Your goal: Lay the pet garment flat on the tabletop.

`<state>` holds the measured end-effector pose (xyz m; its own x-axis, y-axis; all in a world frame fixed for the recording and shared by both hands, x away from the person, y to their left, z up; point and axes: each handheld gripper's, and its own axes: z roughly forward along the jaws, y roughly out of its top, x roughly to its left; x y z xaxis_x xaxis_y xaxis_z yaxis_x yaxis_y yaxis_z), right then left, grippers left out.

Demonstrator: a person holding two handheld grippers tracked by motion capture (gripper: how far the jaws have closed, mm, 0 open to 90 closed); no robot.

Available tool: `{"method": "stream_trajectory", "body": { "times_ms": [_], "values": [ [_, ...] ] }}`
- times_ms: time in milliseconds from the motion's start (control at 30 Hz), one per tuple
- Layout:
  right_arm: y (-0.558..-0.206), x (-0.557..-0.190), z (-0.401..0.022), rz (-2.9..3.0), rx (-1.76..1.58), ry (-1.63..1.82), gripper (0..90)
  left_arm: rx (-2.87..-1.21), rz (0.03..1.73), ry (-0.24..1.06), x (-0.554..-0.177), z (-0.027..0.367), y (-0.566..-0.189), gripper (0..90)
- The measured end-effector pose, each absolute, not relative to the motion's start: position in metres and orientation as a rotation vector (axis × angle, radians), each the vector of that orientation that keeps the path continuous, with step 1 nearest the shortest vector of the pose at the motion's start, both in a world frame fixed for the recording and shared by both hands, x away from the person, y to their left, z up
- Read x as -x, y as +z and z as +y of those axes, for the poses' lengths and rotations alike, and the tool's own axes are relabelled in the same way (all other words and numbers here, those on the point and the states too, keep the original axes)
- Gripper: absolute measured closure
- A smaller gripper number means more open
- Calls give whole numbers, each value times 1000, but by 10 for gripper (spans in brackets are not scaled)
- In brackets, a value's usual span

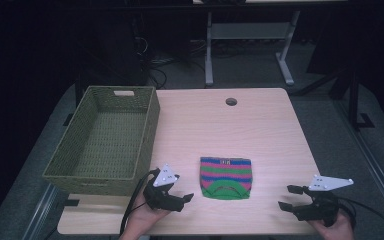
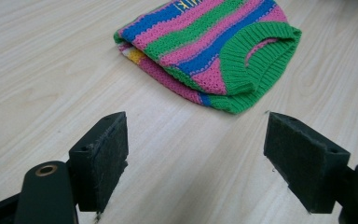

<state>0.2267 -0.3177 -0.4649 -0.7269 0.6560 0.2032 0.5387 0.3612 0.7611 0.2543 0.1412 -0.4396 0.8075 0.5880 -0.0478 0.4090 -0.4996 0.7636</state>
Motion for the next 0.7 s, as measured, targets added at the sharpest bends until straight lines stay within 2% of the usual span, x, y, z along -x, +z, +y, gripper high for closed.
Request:
{"method": "stream_trajectory", "body": {
  "times_ms": [700],
  "values": [
    [-461, -234, -314, 2479, -1076, 1322, 244, -2149, 740, 234, -262, 147, -437, 235]
  ]
}}
